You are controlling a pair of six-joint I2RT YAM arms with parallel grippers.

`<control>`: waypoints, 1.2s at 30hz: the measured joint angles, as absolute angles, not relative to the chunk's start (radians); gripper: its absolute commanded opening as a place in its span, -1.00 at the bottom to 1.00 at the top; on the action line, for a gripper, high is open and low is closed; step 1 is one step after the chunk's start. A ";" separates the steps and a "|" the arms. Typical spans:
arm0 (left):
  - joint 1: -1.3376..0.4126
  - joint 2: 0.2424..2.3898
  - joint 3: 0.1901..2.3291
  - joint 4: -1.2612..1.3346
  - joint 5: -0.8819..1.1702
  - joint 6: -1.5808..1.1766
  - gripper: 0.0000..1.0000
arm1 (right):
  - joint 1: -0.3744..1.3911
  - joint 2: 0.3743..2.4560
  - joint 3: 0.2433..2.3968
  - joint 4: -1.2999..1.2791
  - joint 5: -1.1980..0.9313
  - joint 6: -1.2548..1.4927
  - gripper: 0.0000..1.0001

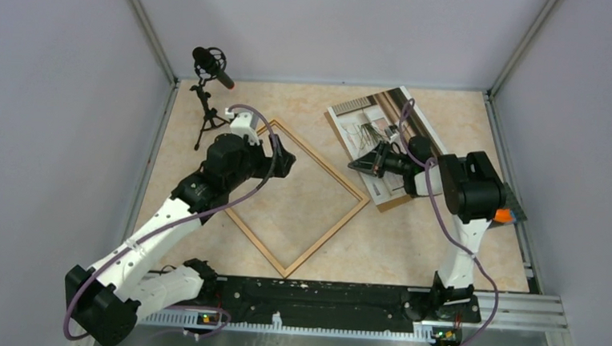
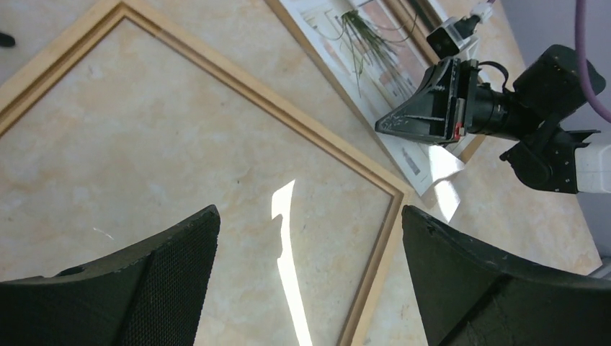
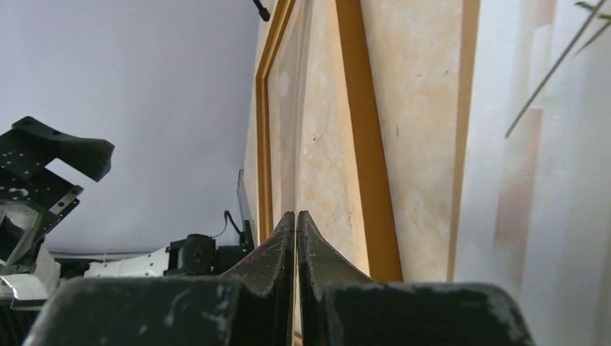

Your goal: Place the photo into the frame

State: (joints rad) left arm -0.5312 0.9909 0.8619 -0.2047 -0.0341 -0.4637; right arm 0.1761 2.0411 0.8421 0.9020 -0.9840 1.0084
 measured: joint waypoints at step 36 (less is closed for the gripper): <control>-0.489 1.210 0.602 -0.307 -0.022 -0.807 0.97 | 0.378 2.040 1.169 0.118 -0.965 0.509 -0.27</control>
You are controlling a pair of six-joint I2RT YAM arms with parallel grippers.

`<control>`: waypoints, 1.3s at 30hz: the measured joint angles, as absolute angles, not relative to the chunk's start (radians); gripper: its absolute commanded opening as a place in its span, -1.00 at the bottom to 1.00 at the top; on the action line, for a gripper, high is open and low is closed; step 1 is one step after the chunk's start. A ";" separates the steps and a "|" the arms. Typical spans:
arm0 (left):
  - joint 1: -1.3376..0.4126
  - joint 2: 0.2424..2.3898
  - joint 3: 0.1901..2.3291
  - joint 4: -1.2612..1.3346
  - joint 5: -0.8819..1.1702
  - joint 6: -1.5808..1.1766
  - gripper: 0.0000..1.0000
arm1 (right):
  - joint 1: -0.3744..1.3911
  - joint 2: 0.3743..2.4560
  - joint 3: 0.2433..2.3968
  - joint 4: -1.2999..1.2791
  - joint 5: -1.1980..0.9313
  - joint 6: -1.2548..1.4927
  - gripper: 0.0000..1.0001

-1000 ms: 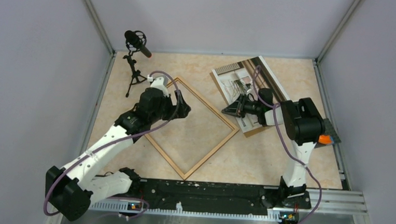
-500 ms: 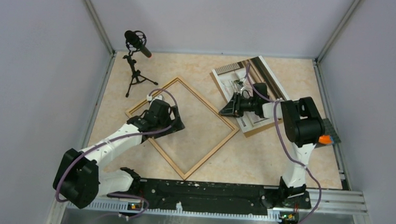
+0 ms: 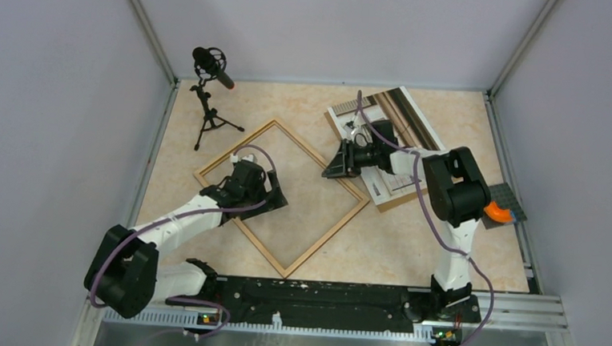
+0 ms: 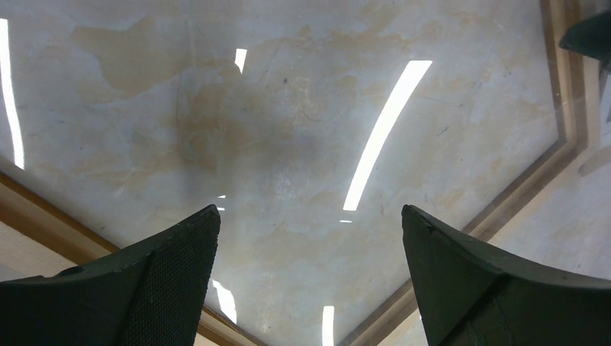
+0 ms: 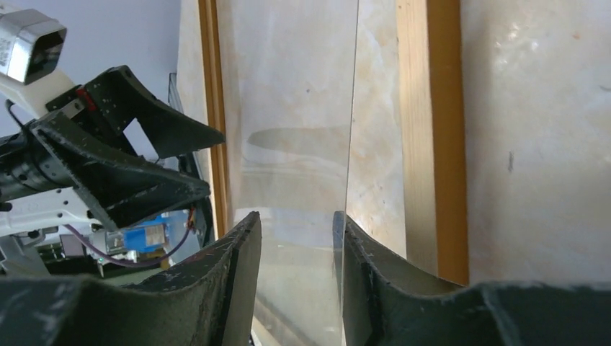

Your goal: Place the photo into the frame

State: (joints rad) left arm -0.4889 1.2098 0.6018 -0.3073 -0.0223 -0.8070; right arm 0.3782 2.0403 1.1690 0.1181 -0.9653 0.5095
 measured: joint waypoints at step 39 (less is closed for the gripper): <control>-0.489 0.879 0.753 -0.351 -0.073 -0.632 0.96 | 0.389 2.099 1.032 0.927 -1.050 0.971 -1.00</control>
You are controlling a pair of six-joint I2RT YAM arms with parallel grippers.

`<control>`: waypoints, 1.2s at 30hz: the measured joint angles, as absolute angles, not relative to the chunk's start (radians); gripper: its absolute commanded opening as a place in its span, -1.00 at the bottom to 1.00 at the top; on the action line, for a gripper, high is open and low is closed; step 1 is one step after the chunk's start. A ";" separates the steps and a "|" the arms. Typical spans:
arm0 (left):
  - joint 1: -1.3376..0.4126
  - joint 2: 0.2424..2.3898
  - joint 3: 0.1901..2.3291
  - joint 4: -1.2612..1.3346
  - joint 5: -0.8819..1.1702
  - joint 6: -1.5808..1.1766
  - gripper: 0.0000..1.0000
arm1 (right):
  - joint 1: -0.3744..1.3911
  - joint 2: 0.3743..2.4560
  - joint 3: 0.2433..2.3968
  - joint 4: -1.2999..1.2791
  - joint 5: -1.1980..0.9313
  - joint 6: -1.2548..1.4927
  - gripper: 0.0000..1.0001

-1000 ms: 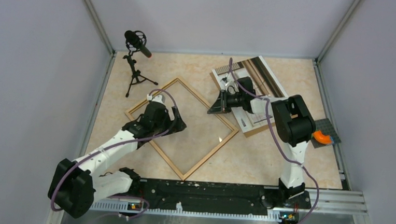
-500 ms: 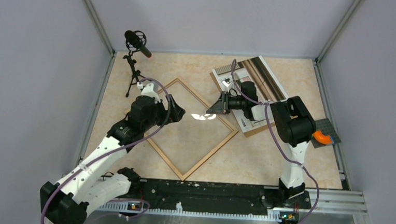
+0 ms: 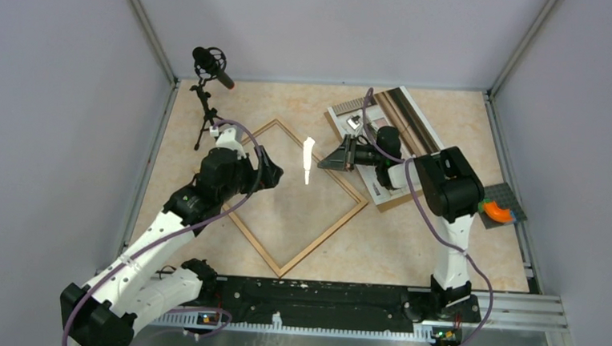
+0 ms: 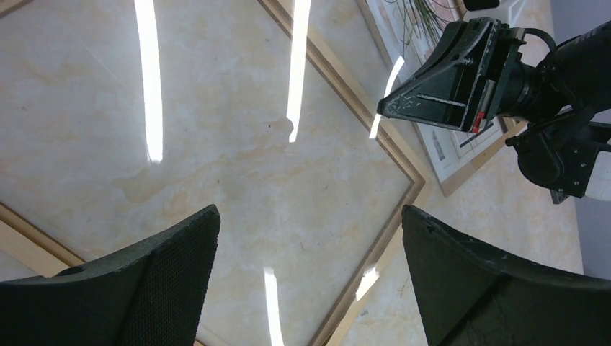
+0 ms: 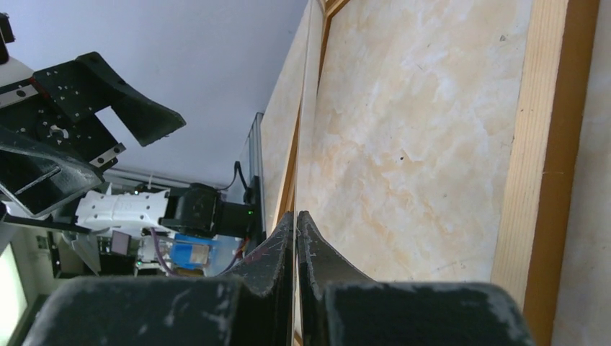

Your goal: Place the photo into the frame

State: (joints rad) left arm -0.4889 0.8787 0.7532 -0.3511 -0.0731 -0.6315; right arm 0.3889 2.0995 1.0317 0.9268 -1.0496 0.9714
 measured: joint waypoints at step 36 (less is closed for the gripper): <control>-0.489 0.879 0.767 -0.360 -0.094 -0.617 0.97 | 0.384 2.204 1.146 0.727 -1.074 0.913 -0.95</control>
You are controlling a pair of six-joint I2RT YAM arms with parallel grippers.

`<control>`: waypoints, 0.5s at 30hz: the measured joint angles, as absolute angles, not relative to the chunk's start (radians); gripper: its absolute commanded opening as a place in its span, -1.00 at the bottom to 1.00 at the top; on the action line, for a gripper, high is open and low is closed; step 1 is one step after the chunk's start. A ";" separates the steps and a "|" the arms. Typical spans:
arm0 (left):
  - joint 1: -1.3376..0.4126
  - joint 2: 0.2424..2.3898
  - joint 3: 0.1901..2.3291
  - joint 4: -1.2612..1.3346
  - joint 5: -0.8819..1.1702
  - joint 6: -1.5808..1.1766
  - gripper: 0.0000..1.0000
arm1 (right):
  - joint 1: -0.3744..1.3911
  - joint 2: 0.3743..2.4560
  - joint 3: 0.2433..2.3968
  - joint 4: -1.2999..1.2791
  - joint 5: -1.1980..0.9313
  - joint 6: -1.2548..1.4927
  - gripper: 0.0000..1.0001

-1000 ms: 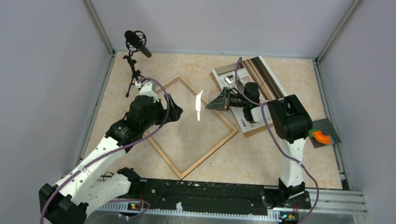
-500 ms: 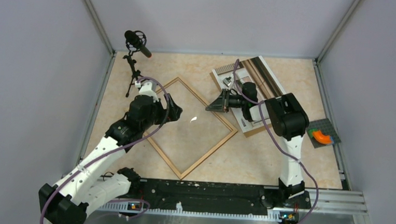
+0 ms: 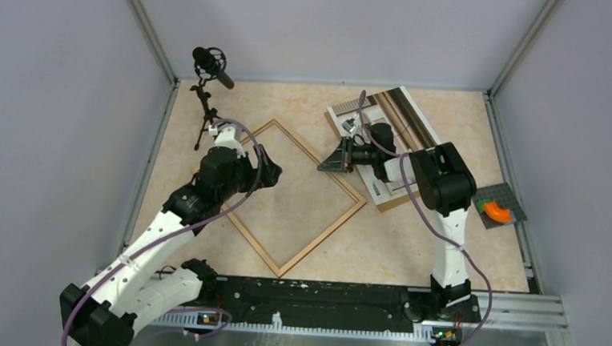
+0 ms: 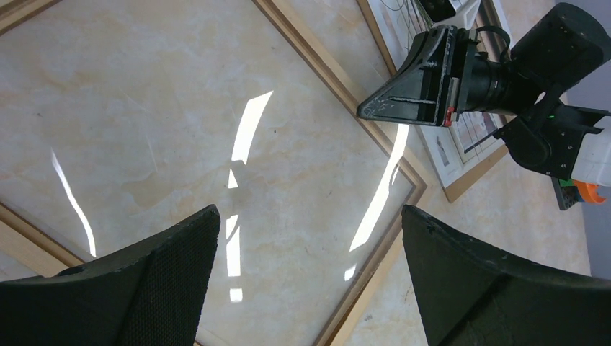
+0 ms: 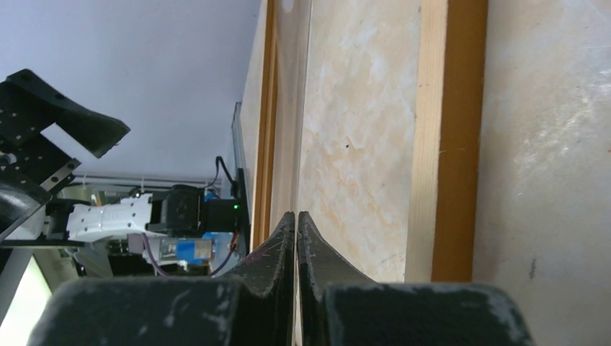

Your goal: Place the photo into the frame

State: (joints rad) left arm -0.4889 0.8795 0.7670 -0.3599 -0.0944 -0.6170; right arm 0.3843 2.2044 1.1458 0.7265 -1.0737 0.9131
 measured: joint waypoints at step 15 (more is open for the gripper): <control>-0.489 0.870 0.767 -0.360 -0.094 -0.612 0.97 | 0.404 2.202 1.327 0.175 -0.915 0.599 -0.32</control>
State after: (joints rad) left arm -0.4889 0.8700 0.7670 -0.3599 -0.0937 -0.6125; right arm 0.4038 2.2024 1.3273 0.1753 -0.9146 0.5991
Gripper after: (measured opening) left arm 0.985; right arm 0.288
